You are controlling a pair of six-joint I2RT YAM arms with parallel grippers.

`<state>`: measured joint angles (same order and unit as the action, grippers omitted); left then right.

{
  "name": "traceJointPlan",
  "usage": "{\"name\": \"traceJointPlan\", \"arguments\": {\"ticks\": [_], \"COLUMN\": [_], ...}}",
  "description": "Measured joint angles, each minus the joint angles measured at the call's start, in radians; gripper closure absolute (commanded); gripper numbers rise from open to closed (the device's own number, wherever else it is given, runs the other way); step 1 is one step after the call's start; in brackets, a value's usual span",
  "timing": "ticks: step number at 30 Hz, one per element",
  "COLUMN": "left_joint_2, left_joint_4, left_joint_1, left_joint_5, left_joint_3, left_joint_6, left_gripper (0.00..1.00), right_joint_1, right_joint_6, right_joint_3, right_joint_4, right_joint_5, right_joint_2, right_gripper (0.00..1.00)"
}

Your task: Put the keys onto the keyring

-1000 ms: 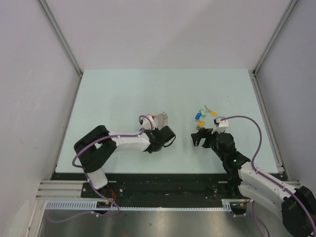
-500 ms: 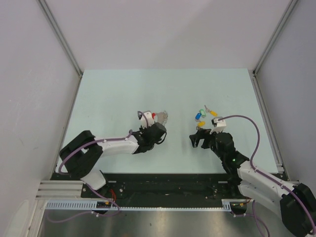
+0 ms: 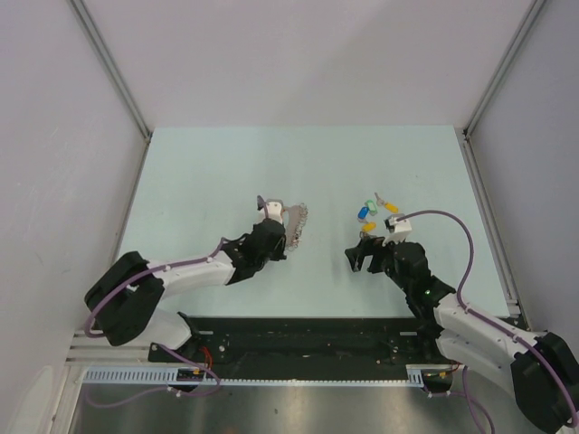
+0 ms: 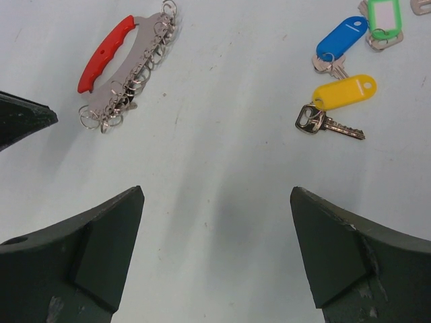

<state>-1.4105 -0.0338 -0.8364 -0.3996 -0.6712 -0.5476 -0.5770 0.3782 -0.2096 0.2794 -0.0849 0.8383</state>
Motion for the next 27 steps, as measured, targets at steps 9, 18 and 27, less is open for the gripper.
{"name": "traceJointPlan", "arguments": {"ticks": [9,18,27], "left_joint_2": [-0.035,-0.082,-0.126], "left_joint_4": [-0.110,-0.227,-0.301], "left_joint_1": [0.060,0.111,0.149], "left_joint_5": [0.128,0.218,0.281], "left_joint_3": [0.103,0.132,0.133], "left_joint_6": [0.097,0.158,0.196], "left_gripper": [0.63,0.63,0.64], "right_joint_1": [0.002,0.002,0.002], "right_joint_6": [-0.014,-0.014,-0.015], "right_joint_3": [0.000,0.000,0.000], "right_joint_4": [0.009,0.012,0.019], "right_joint_5": [0.014,0.023,0.031], "right_joint_2": [0.014,0.016,0.019], "right_gripper": [0.05,0.05,0.05]}}
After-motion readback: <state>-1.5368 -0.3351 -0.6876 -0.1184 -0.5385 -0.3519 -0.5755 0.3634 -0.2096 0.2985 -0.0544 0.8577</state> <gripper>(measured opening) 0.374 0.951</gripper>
